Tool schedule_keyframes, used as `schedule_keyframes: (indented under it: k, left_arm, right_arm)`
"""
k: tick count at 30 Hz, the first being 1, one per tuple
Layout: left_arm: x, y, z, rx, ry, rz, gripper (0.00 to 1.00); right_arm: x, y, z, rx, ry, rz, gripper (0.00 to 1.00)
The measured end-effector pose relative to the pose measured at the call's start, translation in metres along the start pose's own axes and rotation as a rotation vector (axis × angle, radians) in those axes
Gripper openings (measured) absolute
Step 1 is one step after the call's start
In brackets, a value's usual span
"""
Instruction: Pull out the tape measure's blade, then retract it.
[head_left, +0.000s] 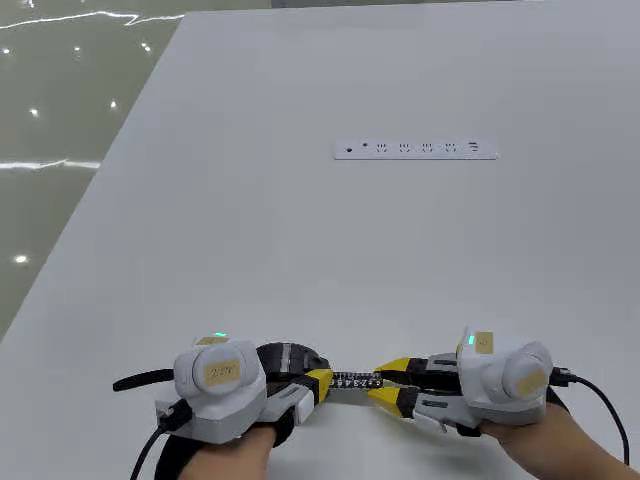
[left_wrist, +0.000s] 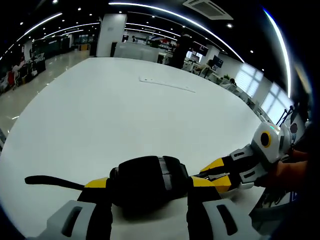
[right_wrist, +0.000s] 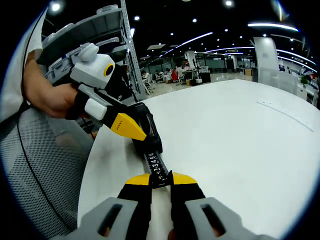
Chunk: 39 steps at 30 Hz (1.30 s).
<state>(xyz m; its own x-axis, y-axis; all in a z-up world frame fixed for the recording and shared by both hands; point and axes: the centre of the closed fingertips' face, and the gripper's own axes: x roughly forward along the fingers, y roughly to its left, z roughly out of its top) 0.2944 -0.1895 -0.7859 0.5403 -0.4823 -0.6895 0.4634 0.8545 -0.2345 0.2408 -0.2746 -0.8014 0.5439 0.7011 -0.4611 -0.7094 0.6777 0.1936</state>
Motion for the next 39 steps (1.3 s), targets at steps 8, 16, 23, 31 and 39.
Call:
schedule_keyframes:
  k: [8,16,23,31,39]
  left_arm:
    - [0.000,0.000,0.001,-0.016,-0.003,-0.005,0.57]
    - [0.000,0.000,0.001,-0.019,-0.006,-0.005,0.57]
    - [-0.001,0.000,0.000,-0.021,-0.003,-0.009,0.57]
    - [0.000,0.000,0.000,-0.023,-0.005,-0.013,0.57]
    - [0.000,0.000,0.000,-0.027,-0.002,-0.015,0.57]
  right_arm:
    - [0.006,0.000,0.001,0.001,0.007,0.009,0.11]
    - [0.010,0.002,0.002,-0.014,0.019,0.028,0.11]
    - [0.014,0.004,0.003,-0.011,0.012,0.031,0.11]
    - [0.015,0.004,0.003,-0.004,0.013,0.035,0.11]
    - [0.017,0.004,0.003,-0.002,0.019,0.044,0.11]
